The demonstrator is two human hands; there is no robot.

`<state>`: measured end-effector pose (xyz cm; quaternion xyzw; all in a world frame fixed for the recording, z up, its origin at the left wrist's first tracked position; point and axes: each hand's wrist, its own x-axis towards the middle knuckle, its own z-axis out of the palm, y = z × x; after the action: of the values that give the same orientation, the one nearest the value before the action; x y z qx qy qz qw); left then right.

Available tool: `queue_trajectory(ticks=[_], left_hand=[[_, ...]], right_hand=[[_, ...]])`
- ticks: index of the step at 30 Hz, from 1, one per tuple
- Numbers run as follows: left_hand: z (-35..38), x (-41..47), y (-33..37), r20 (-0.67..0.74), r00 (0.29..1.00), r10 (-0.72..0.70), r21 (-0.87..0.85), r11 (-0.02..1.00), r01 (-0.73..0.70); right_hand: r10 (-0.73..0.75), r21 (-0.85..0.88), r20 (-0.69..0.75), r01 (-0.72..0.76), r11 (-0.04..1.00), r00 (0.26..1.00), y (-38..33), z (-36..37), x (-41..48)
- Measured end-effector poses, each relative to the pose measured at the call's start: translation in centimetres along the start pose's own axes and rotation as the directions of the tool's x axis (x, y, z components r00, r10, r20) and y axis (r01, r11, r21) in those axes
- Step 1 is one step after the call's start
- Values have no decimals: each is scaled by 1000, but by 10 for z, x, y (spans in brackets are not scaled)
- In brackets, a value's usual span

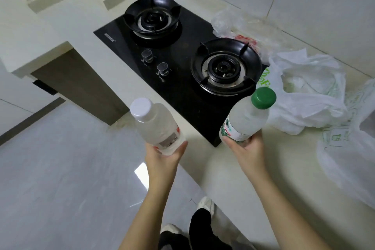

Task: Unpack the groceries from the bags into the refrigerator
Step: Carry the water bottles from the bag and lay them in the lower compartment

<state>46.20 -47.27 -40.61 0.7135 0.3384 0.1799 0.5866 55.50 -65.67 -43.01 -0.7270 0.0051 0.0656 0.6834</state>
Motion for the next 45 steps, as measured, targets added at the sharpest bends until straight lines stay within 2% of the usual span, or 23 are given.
queue_trajectory(ticks=[7,13,20,25,29,35,41,45], left_hand=[[-63,-8,36,-181,981,77,-60,994,-89],[-134,-22,56,-253,958,137,-36,988,-150],[-203,-61,73,-371,908,194,-12,977,-213],[-256,-89,78,-519,841,154,-34,979,-200],[-305,-113,78,-631,765,129,-48,978,-204],[-385,-154,67,-778,612,143,59,986,-157],[-434,-210,63,-918,391,63,26,995,-99],[-457,-246,56,-970,241,23,6,997,-74]], right_hand=[[-87,64,179,77,995,980,-50,52,-7],[-211,46,278,206,977,937,-94,97,-29],[-291,132,416,260,957,861,-132,146,-76],[-326,115,539,316,942,777,-161,183,-116],[-351,101,623,373,922,699,-182,219,-153],[-364,165,726,366,916,583,-207,284,-217],[-386,257,836,344,903,389,-220,338,-282],[-341,267,899,273,924,275,-219,368,-321]])
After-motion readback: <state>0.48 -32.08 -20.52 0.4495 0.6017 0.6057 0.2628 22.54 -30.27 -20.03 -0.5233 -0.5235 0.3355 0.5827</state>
